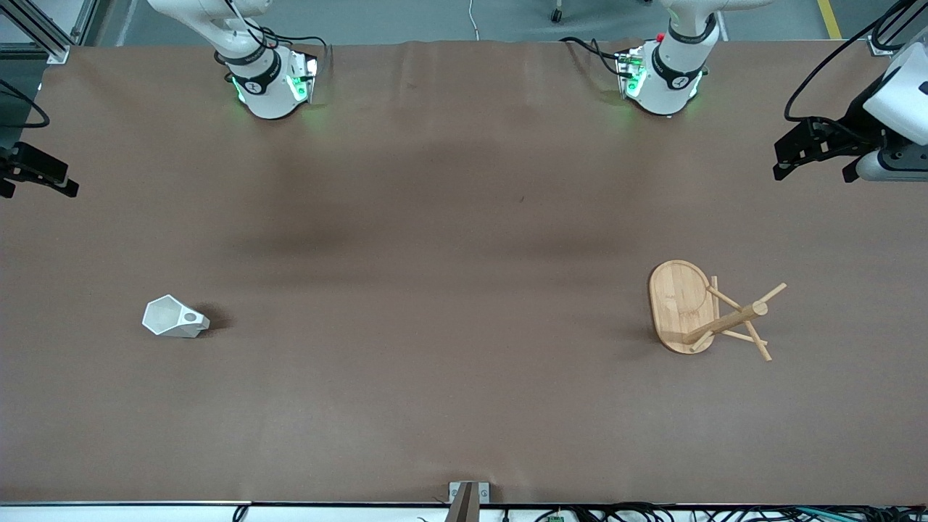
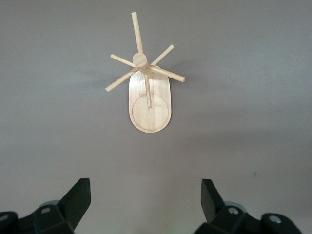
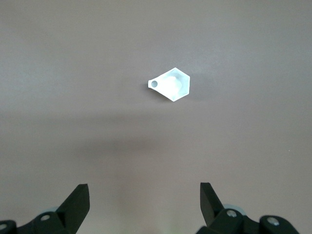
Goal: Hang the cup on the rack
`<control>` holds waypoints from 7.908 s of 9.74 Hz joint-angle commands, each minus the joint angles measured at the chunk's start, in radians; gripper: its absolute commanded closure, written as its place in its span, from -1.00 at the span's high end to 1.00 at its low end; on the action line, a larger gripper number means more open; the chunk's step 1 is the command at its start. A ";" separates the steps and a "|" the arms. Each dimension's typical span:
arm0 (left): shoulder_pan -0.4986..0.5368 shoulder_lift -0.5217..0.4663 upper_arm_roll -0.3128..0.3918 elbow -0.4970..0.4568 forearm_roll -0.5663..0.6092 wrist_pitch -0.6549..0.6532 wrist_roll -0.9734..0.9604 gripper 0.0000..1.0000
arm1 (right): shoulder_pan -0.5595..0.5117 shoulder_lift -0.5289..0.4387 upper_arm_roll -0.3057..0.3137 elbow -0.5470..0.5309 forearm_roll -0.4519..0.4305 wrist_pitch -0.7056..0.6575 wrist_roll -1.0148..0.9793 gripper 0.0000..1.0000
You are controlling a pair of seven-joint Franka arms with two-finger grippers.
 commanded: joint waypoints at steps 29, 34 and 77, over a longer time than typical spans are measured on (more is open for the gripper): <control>-0.001 0.035 -0.034 0.003 0.003 -0.083 0.023 1.00 | -0.121 0.520 0.017 -0.290 0.005 0.906 -0.046 -0.98; -0.004 0.043 -0.034 0.029 0.003 -0.085 0.023 1.00 | -0.113 0.437 0.018 -0.291 0.009 0.767 -0.046 -0.99; -0.245 0.353 -0.486 0.126 -0.037 0.346 0.574 0.99 | 0.111 0.342 0.422 -0.218 1.439 0.271 -0.167 -0.99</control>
